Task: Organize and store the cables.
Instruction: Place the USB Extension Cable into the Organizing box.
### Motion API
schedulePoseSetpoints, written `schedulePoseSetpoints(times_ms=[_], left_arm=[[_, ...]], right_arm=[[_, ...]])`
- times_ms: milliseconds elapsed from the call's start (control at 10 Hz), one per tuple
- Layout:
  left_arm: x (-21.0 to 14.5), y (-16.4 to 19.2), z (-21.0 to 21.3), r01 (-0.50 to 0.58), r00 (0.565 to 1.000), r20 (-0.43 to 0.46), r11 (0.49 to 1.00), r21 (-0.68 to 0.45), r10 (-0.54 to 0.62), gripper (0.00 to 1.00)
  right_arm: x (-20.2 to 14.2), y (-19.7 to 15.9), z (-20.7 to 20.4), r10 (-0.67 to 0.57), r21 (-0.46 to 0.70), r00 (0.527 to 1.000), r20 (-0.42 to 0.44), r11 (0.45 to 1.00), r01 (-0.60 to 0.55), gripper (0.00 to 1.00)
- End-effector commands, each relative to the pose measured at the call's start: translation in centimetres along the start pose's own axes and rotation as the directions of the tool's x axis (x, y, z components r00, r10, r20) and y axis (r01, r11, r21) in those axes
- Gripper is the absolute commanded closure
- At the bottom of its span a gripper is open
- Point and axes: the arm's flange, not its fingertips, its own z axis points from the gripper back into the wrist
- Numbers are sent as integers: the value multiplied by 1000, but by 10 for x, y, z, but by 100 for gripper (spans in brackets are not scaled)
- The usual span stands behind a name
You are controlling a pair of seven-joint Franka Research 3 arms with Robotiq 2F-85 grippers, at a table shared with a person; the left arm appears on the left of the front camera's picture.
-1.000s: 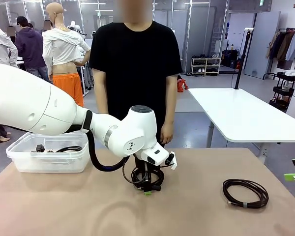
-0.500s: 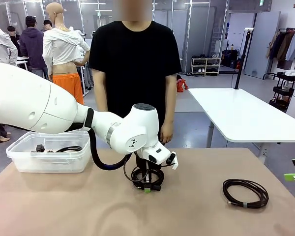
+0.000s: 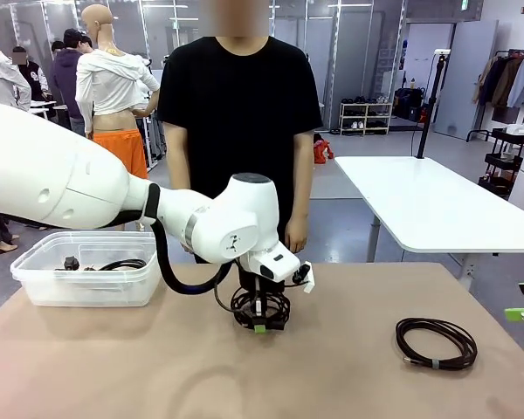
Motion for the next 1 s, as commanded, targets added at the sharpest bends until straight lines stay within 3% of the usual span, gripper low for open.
schedulePoseSetpoints(times_ms=[0,200,400,600,700,900], left_arm=[[-38,-19,66,87,996,7,996,-5,-87,100],[-60,-31,91,103,994,20,994,32,-104,100],[-81,-44,98,151,988,-31,982,115,-149,100],[-96,-55,105,158,985,45,980,122,-165,100],[-73,-35,108,120,993,-26,989,84,-118,100],[-73,-35,108,120,993,-26,989,84,-118,100]], right_arm=[[0,0,1,6,-4,1000,-2,1000,-6,0],[0,0,1,6,-4,1000,-2,1000,-6,0],[0,0,1,6,-4,1000,-2,1000,-6,0],[0,0,1,6,-4,1000,-2,1000,-6,0],[0,0,1,6,-4,1000,-2,1000,-6,0],[0,0,1,6,-4,1000,-2,1000,-6,0]])
